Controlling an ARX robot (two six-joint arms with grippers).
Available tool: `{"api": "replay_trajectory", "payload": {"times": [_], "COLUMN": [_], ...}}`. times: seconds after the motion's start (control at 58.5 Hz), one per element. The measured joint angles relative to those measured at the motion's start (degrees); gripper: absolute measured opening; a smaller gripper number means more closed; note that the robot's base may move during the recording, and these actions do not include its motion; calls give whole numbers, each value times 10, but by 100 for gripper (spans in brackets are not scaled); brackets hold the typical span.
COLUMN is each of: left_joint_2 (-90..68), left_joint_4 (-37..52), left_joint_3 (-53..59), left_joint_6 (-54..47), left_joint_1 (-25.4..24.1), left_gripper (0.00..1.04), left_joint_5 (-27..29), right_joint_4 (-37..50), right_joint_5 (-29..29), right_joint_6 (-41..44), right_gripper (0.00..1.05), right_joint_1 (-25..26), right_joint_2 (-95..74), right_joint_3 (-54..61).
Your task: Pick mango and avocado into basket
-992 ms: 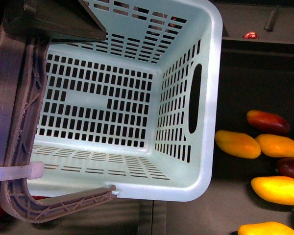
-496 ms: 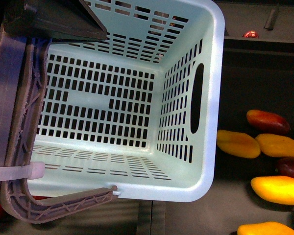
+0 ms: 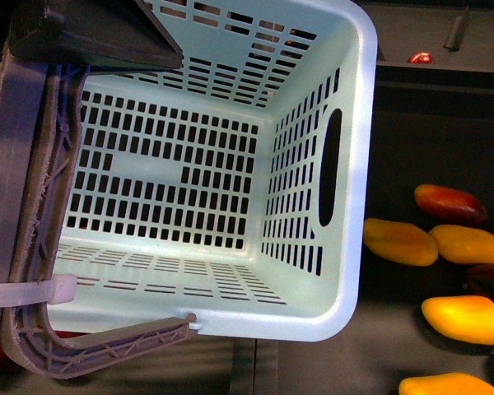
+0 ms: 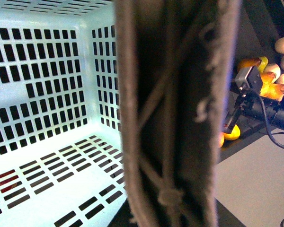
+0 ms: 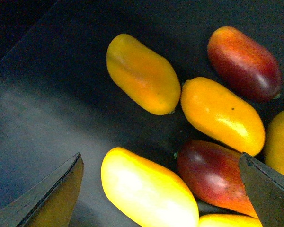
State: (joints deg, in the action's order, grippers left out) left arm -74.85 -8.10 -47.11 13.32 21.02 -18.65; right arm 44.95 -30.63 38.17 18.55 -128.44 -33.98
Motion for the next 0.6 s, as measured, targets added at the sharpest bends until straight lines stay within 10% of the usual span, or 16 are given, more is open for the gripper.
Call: {"api": "replay_trajectory", "payload": {"times": [0.598], "left_joint_2": [0], "left_joint_4": [0], "left_joint_3": [0], "left_joint_6": [0], "left_joint_1": [0], "left_gripper": [6], "left_joint_5": [0], "right_joint_4": [-170], "right_joint_5": [-57], "right_joint_6": [235], "right_gripper": [97], "right_joint_1": [63], "right_joint_2": [-89], "right_joint_3": [-65]}}
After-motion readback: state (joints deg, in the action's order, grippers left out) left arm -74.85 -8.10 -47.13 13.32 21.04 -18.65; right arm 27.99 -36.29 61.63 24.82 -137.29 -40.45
